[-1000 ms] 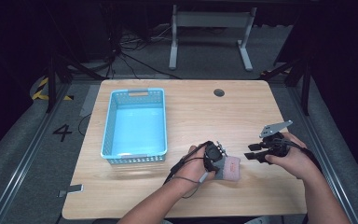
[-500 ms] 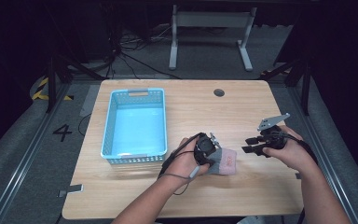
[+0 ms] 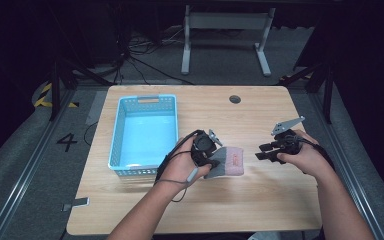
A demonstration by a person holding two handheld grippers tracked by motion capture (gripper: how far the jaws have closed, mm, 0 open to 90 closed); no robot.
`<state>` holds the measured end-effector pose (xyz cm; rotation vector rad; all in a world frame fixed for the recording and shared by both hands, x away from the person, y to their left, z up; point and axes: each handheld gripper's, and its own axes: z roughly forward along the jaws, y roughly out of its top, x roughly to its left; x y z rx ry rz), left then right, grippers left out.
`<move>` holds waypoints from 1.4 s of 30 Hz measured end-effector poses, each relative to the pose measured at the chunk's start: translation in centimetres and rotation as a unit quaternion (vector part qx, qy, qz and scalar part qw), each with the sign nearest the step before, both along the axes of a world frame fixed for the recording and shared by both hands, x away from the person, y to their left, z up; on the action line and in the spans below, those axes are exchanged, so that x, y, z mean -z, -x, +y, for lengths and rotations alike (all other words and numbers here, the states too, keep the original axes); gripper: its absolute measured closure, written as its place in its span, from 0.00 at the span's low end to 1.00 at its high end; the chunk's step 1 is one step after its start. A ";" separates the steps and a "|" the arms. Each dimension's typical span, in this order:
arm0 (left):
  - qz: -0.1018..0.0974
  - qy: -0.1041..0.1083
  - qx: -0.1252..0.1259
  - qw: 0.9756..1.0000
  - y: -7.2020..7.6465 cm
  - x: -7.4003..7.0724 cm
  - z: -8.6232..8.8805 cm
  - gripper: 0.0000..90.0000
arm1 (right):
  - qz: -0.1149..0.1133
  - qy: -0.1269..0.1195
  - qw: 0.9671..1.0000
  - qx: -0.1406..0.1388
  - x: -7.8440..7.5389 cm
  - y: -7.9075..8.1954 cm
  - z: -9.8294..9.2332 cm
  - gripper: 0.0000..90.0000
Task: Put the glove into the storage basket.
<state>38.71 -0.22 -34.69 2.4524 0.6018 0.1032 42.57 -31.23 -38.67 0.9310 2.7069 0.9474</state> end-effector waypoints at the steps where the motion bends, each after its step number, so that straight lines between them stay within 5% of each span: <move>1: -0.002 -0.001 -0.001 1.000 -0.1 -0.3 0.3 0.78 | 0.000 0.000 1.000 -0.001 0.1 -0.1 0.0 0.64; 16: -0.021 -0.001 -0.035 0.999 -1.7 -3.1 5.1 0.78 | 0.015 0.006 1.000 0.020 1.1 0.1 -0.7 0.64; 26: -0.022 0.021 -0.065 0.997 -3.5 -4.3 9.0 0.77 | 0.021 0.006 0.999 0.033 1.5 0.5 -1.3 0.63; 31: -0.034 0.009 -0.085 0.996 -4.7 -4.9 10.9 0.77 | 0.024 0.006 0.999 0.037 1.8 0.5 -1.4 0.63; 42: -0.034 0.017 -0.110 0.993 -7.0 -5.0 13.9 0.77 | 0.029 0.009 0.999 0.039 2.1 0.8 -1.5 0.63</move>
